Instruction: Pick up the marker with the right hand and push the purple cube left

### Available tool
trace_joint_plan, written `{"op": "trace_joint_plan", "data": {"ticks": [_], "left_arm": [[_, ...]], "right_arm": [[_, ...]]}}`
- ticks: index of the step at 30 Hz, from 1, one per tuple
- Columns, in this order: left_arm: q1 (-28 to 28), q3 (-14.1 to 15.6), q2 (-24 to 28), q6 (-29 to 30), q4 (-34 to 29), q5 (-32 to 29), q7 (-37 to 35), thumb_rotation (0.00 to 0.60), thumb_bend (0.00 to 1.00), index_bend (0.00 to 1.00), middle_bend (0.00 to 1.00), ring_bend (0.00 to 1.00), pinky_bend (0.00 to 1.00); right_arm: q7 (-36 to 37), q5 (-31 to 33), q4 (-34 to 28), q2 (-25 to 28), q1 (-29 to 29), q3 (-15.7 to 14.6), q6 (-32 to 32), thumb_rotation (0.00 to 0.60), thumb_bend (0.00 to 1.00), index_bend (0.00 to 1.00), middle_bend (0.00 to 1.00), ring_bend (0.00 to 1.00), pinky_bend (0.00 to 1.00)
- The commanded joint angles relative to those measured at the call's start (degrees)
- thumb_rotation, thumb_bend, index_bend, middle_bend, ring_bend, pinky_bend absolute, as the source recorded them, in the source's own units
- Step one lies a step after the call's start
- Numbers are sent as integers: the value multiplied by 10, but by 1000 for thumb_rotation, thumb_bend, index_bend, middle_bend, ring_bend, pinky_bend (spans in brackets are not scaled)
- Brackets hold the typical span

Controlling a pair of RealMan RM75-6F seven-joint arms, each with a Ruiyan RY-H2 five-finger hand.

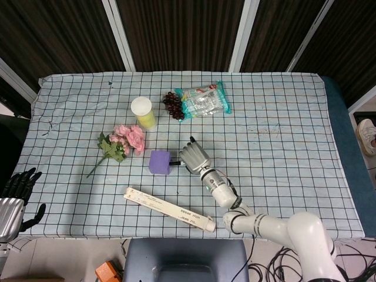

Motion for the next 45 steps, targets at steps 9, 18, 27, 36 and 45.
{"op": "trace_joint_plan", "data": {"ticks": [9, 18, 27, 36, 45], "left_arm": [[2, -1, -4, 0, -5, -4, 15, 600, 424, 0, 0, 0, 68], [-4, -1, -9, -9, -13, -3, 36, 600, 423, 0, 0, 0, 68], [-9, -4, -13, -19, -15, -9, 46, 600, 424, 0, 0, 0, 69], [-8, -2, -11, -19, -14, -7, 45, 600, 423, 0, 0, 0, 69], [-1, -2, -13, -3, -13, -2, 50, 600, 424, 0, 0, 0, 69]], "right_arm": [[28, -27, -92, 105, -59, -48, 46, 600, 516, 880, 595, 462, 317], [118, -50, -89, 183, -128, -96, 47, 600, 516, 853, 595, 462, 321], [167, -84, -35, 157, -130, -110, 24, 600, 516, 680, 558, 422, 321], [133, -65, -117, 205, -147, -107, 46, 600, 516, 314, 370, 307, 259], [129, -147, -441, 402, -315, -158, 326, 600, 470, 87, 147, 107, 136]]}}
